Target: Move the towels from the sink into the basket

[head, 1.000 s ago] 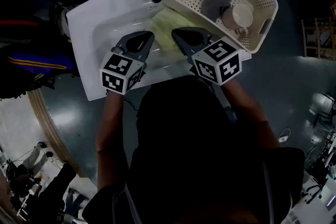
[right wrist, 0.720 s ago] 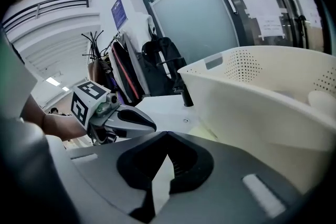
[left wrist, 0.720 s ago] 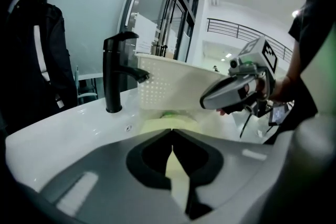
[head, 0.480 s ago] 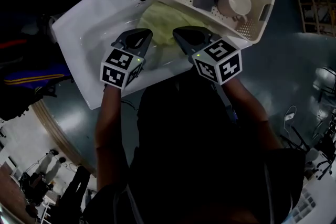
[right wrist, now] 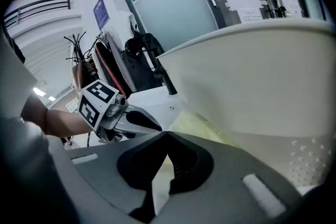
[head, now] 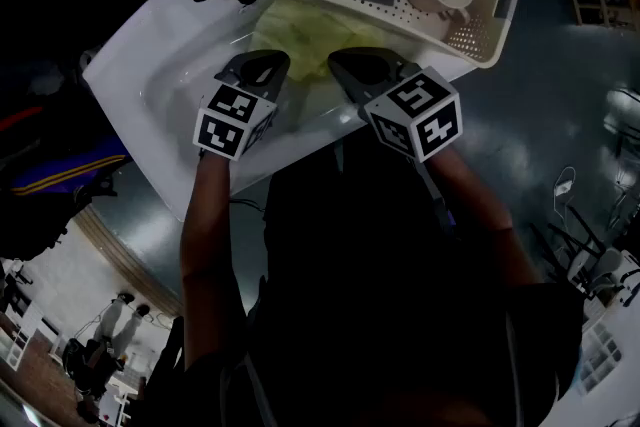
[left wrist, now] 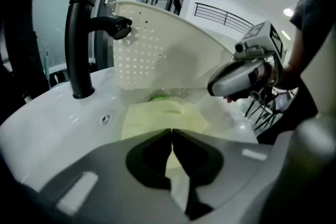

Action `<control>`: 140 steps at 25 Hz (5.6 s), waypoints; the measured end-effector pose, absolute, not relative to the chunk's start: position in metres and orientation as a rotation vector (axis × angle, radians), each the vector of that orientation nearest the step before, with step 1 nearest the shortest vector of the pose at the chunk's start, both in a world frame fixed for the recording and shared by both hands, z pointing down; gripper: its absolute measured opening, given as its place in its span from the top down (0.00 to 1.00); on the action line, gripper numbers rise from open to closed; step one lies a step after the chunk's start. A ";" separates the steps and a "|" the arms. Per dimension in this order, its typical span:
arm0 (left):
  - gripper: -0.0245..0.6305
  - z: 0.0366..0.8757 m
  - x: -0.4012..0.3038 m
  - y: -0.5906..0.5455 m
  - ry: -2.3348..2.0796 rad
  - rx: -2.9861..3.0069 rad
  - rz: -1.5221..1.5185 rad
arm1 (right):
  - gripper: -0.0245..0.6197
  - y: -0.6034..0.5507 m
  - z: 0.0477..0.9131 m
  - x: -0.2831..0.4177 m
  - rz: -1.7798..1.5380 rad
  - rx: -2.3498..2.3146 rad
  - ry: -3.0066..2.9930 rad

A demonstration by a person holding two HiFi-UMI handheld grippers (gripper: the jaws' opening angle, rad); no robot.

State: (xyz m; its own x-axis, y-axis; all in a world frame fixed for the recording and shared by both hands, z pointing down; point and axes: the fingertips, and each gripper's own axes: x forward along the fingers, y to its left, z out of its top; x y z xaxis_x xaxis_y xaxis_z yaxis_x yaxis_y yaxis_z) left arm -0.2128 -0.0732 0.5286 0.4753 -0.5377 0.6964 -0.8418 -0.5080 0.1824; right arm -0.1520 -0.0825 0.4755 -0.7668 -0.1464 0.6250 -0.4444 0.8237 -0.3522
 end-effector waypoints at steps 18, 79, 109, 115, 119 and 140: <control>0.76 0.576 -0.188 -0.090 -0.987 2.236 0.910 | 0.96 -0.085 0.493 -0.133 0.730 0.514 -2.364; 0.94 0.556 -0.181 -0.093 -1.085 2.180 0.721 | 0.96 -0.086 0.491 -0.144 0.754 0.432 -2.389; 0.94 0.468 -0.202 -0.022 -1.306 2.090 0.410 | 0.96 -0.061 0.453 -0.147 0.667 0.327 -2.474; 0.94 0.441 -0.201 -0.013 -1.342 2.130 0.430 | 0.96 -0.057 0.439 -0.149 0.634 0.306 -2.496; 0.94 0.413 -0.193 -0.011 -1.331 2.170 0.364 | 0.96 -0.053 0.423 -0.148 0.613 0.286 -2.525; 0.94 0.299 -0.174 -0.027 -1.356 2.379 0.234 | 0.96 -0.057 0.326 -0.135 0.517 0.259 -2.698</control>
State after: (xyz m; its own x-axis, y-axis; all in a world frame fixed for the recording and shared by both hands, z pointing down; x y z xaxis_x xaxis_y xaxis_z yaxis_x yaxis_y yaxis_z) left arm -0.1742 -0.0268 0.2994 0.5175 -0.7891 0.3309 -0.8544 -0.4552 0.2506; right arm -0.1353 -0.0575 0.3260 -0.9109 -0.1070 0.3985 -0.2467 0.9153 -0.3182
